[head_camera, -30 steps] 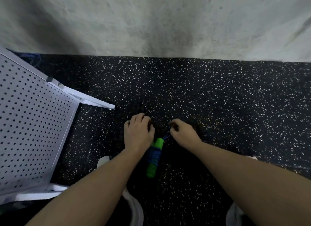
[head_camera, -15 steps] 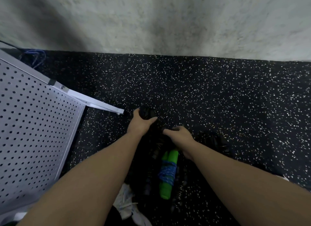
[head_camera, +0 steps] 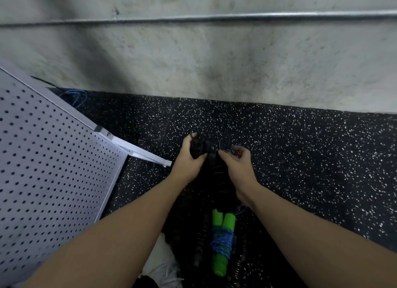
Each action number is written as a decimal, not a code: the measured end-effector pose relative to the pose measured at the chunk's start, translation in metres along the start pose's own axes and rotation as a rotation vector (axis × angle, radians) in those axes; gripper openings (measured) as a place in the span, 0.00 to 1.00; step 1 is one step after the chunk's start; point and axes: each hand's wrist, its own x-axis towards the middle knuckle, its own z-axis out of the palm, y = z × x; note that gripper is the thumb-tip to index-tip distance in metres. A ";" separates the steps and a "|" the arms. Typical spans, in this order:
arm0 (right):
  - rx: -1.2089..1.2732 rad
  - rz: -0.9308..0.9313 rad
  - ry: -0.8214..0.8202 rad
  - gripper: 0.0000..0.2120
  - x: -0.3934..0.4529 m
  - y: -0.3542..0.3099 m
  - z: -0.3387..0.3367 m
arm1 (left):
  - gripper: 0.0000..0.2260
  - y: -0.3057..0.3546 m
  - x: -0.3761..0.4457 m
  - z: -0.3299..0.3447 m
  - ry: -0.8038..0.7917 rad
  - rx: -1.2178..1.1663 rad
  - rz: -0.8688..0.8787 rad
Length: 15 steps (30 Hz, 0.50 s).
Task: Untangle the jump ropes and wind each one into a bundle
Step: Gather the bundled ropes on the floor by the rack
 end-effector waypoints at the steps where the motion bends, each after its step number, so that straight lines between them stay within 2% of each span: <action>1: -0.028 -0.046 -0.019 0.19 -0.008 -0.017 0.005 | 0.28 0.017 -0.004 -0.010 0.026 -0.013 0.021; 6: -0.147 -0.332 -0.155 0.12 -0.067 -0.120 0.047 | 0.25 0.116 -0.046 -0.079 0.234 -0.115 0.223; 15: -0.242 -0.819 -0.387 0.17 -0.232 -0.290 0.148 | 0.22 0.282 -0.174 -0.217 0.738 -0.108 0.637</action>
